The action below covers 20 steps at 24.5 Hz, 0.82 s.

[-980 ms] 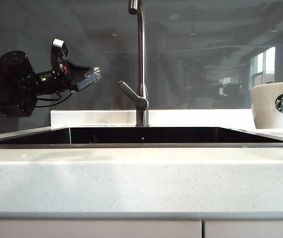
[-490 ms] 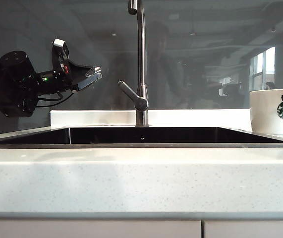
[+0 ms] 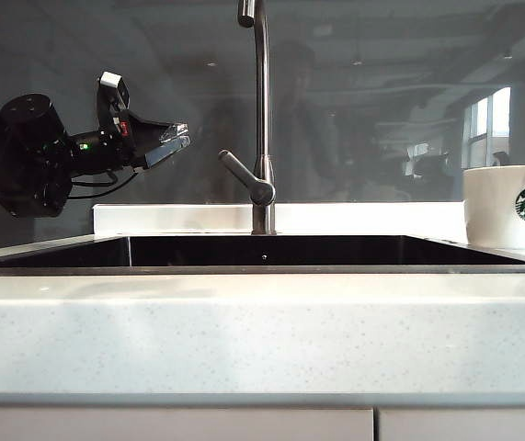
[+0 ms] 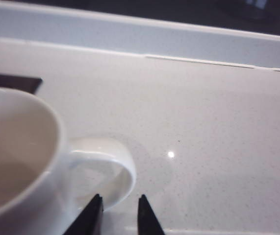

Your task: Pick up the mug next to the sink, go to the faucet to get some water, pour the water into the sink, and finally put the mug back to its place.

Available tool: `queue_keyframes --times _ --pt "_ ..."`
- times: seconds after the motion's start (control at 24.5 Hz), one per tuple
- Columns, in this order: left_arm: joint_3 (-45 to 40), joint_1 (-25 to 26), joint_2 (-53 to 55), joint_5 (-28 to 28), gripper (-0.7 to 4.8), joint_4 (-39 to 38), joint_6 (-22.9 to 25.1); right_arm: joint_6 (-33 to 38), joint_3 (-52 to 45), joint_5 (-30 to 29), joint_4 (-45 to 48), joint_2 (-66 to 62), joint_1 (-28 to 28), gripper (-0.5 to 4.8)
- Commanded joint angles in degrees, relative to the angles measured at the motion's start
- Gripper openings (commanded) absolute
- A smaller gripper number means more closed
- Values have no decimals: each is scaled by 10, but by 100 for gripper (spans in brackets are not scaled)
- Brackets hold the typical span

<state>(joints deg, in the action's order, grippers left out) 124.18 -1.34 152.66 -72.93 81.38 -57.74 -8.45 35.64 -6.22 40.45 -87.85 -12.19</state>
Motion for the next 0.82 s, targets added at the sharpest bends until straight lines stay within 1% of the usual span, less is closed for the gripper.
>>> queue_keyframes --times 0.04,0.08,0.12,0.29,0.45,0.49,0.65,0.82 --pt "1 -2 -4 1 239 13 -1 55 -22 -11 -30 75 0 34" --pt "1 -2 -4 1 238 10 -1 56 -27 -22 -50 98 0 -10" --pt "1 -1 -4 0 238 2 -2 57 -35 -34 -84 138 0 -9" --pt "1 -1 -4 1 238 -36 -1 70 -52 -34 -167 250 0 -9" --pt "1 -2 -4 0 238 -47 -1 70 -70 -35 -242 347 0 -9" --pt "1 -1 -4 0 238 -46 -1 73 -84 -49 -263 387 0 -9" --pt "1 -1 -4 0 238 -46 3 87 -127 -62 -283 475 0 -9" --pt "1 -1 -4 0 238 -47 3 89 -153 -62 -287 518 0 -9"
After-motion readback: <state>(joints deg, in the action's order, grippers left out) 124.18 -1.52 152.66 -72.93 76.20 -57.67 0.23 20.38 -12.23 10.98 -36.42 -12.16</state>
